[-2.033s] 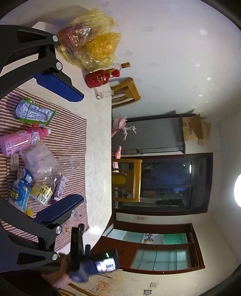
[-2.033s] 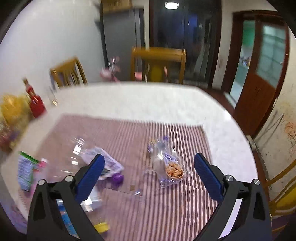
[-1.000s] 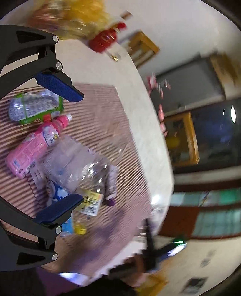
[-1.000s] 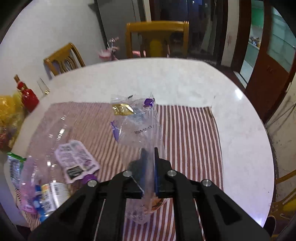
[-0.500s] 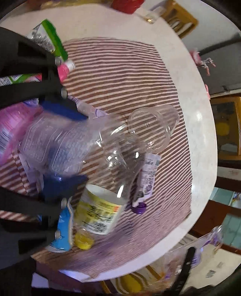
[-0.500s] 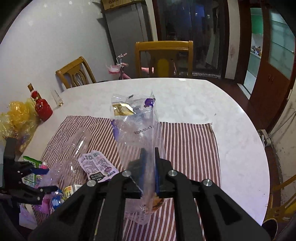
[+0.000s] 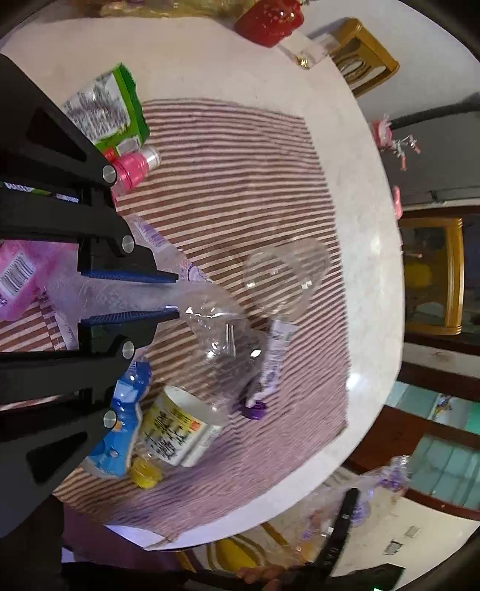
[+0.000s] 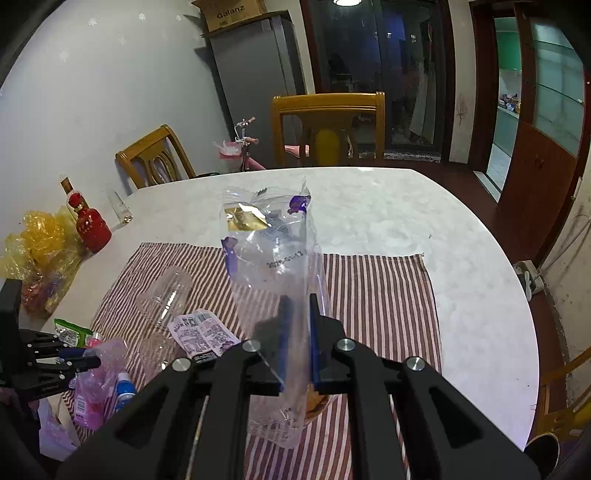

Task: Collect trash
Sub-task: 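Carry both held clear bags to the black bin and open both grippers over it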

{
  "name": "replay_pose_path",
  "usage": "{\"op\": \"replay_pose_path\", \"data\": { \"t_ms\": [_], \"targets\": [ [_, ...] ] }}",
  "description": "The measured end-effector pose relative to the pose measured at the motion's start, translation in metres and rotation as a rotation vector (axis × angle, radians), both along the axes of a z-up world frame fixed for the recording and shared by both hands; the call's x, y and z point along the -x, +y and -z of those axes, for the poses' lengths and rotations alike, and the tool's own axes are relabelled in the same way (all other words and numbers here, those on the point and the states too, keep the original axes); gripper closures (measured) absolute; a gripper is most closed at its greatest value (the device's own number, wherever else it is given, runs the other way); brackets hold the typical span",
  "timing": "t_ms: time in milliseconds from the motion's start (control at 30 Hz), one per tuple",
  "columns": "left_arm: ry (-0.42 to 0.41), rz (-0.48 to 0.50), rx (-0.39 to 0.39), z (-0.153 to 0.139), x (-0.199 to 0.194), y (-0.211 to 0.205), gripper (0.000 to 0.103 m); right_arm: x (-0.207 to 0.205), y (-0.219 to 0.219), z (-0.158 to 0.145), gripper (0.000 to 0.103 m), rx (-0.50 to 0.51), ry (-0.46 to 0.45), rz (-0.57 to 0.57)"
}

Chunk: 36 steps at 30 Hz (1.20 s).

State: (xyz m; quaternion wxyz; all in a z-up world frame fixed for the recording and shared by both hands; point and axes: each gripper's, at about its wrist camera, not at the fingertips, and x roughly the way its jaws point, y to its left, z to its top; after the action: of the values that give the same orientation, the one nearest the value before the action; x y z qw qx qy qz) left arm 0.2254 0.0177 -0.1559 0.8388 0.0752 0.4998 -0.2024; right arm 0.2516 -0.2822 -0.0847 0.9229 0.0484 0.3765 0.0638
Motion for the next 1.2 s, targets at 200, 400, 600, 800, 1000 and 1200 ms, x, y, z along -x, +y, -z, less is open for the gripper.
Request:
{"op": "replay_pose_path", "data": {
  "t_ms": [200,400,600,800,1000,1200],
  "targets": [
    [-0.14,0.032,0.047,-0.056,0.022,-0.01,0.092,0.012,-0.005,-0.01,0.092,-0.022,-0.031,0.01],
    [-0.26,0.12,0.103,-0.105,0.046,-0.04,0.092,0.027,-0.01,-0.02,0.093,-0.041,-0.056,0.01],
    [-0.305,0.25,0.164,-0.134,0.06,-0.091,0.092,0.069,-0.046,-0.034,0.093,-0.062,-0.106,0.088],
    [-0.296,0.412,0.22,-0.135,0.073,-0.163,0.092,0.151,-0.142,-0.024,0.093,-0.026,-0.087,0.361],
    [-0.255,0.561,0.264,-0.126,0.09,-0.243,0.092,0.242,-0.274,0.051,0.093,-0.042,0.104,0.738],
    [-0.218,0.651,0.264,-0.116,0.113,-0.302,0.092,0.283,-0.337,0.14,0.093,-0.107,0.28,0.925]
  ]
}}
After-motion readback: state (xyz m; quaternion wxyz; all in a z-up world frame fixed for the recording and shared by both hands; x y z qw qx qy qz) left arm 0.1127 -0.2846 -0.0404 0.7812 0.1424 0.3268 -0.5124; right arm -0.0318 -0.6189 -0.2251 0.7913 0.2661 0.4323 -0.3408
